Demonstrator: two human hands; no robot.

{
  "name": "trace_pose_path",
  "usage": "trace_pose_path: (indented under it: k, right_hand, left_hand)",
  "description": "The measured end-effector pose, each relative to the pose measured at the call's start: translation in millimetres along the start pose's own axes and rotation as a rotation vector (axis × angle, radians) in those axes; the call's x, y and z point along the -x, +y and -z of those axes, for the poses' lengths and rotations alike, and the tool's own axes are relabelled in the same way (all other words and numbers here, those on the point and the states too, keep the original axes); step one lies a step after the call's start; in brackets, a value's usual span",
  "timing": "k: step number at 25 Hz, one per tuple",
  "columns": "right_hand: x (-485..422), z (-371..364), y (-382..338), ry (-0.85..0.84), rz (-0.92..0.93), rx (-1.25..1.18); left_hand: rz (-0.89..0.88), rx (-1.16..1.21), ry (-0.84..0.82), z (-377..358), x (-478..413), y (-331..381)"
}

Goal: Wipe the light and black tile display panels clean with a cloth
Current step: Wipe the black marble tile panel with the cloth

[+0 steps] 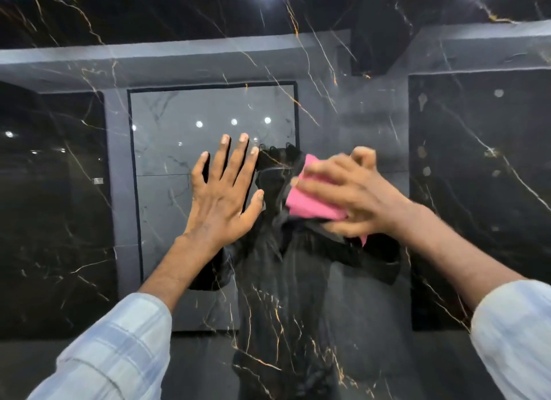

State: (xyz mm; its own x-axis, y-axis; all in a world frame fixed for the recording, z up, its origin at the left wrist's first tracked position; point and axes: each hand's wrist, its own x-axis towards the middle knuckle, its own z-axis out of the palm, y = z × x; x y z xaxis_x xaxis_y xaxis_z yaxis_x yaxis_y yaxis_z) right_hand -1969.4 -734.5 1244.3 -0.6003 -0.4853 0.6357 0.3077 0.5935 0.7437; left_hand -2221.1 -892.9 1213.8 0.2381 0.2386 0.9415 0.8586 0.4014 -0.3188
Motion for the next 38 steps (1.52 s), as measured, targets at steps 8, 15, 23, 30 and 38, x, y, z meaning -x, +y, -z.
trace_pose_path:
  k: [8, 15, 23, 30, 38]
  right_hand:
    - [-31.9, 7.8, 22.3, -0.028, 0.146, 0.024]
    - [-86.5, 15.9, 68.8, 0.068, -0.098, 0.065]
    - [-113.0, 26.1, 111.4, 0.183, -0.304, 0.101]
    - [-131.0, 45.2, 157.9, 0.219, -0.453, 0.018]
    - [-157.9, 42.0, 164.0, 0.199, -0.380, -0.033]
  left_hand:
    - [-0.038, 0.108, 0.077, 12.2, -21.2, -4.0]
    - [-0.009, 0.031, 0.050, 13.8, -101.4, -31.9]
    - [-0.035, -0.038, 0.086, -0.3, -95.5, -33.7]
    - [-0.022, -0.026, 0.099, -0.5, -92.5, -34.2]
    - [-0.041, -0.034, 0.098, -1.8, -91.9, -35.1]
